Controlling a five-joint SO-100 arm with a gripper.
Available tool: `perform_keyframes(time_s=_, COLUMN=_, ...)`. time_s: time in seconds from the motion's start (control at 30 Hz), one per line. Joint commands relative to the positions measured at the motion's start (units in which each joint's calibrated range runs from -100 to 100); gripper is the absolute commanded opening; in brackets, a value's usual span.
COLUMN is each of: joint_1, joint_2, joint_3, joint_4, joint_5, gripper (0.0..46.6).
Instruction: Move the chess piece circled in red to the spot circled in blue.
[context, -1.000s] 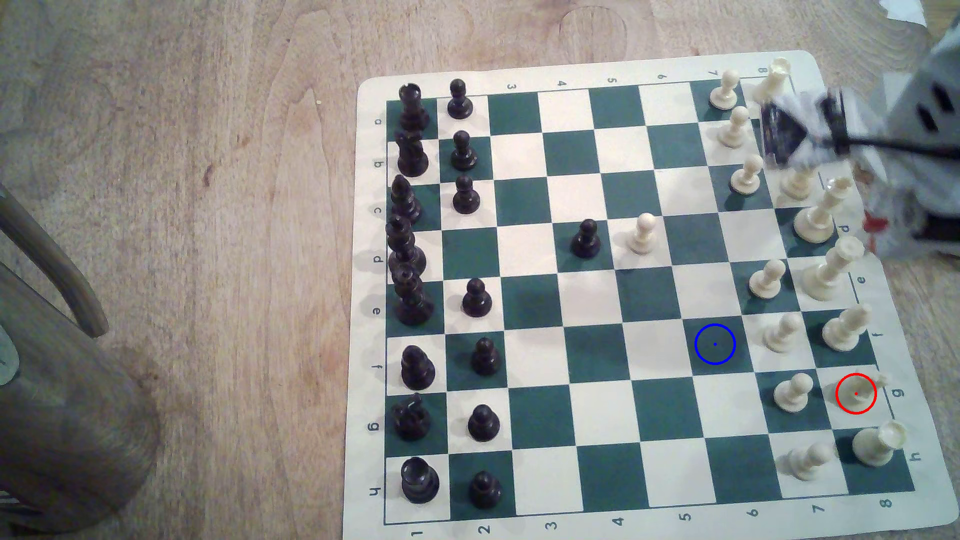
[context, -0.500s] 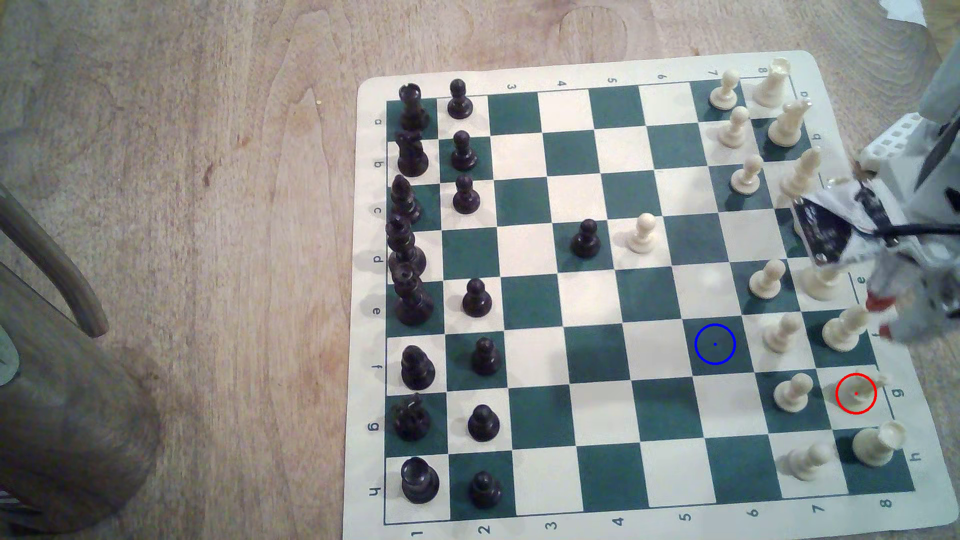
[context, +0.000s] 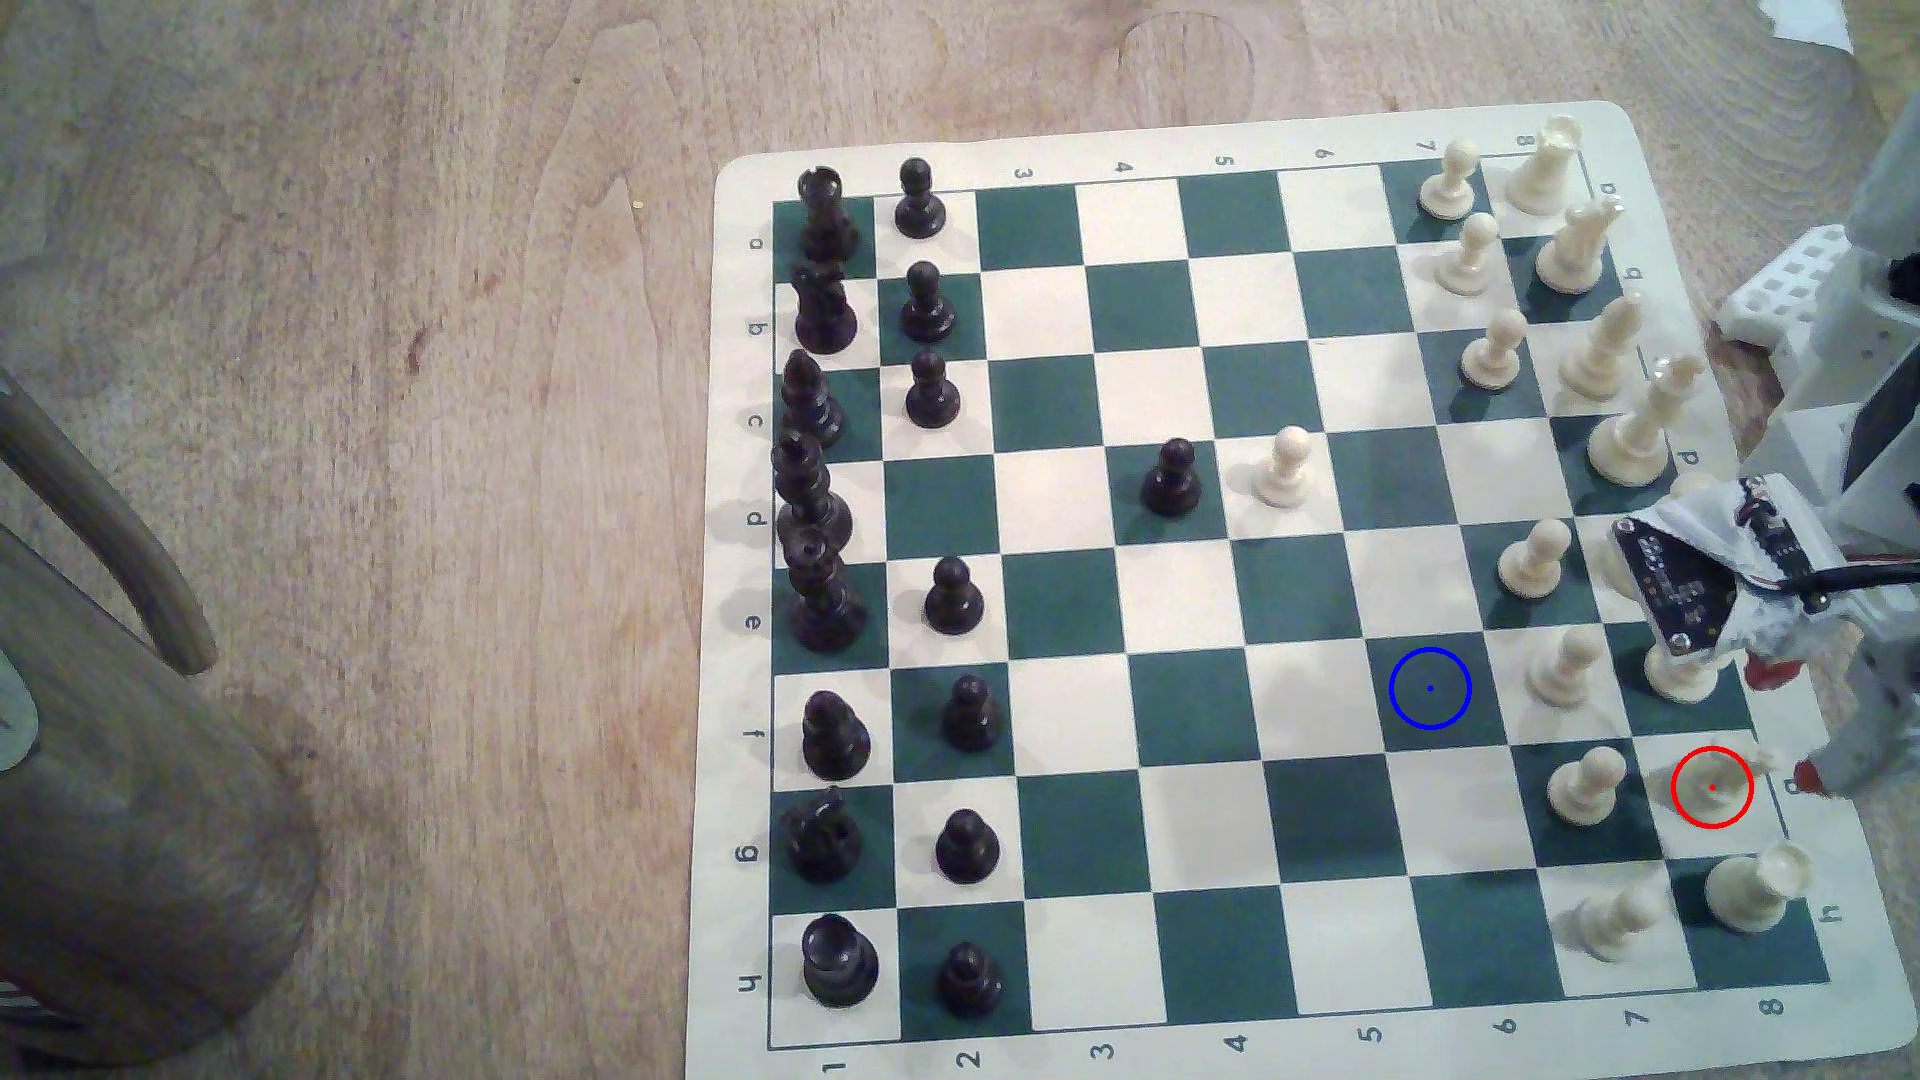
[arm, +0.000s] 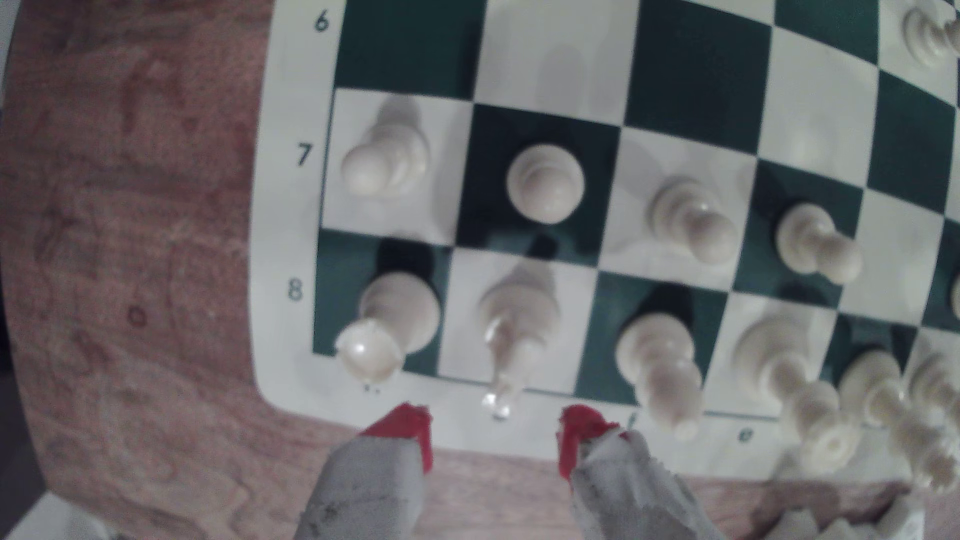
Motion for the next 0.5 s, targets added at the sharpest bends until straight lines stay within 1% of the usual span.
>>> perform_keyframes(time_s=0.0, joint_1=-0.73, joint_2=0.95, joint_3=-0.55, joint_4=-1.85, joint_5=-0.59, gripper=13.4)
perform_keyframes(time_s=0.23, joint_1=-0.57, joint_2=3.75, joint_3=1.44, joint_4=-5.53, joint_5=-0.88, gripper=12.9)
perform_keyframes(time_s=0.37, joint_1=-0.34, joint_2=5.11, joint_3=1.62, joint_4=-5.69, joint_5=-0.73, gripper=15.1)
perform_keyframes(time_s=0.47, joint_1=-0.02, joint_2=5.7, joint_3=1.98, joint_4=-6.02, joint_5=-0.54, gripper=15.8)
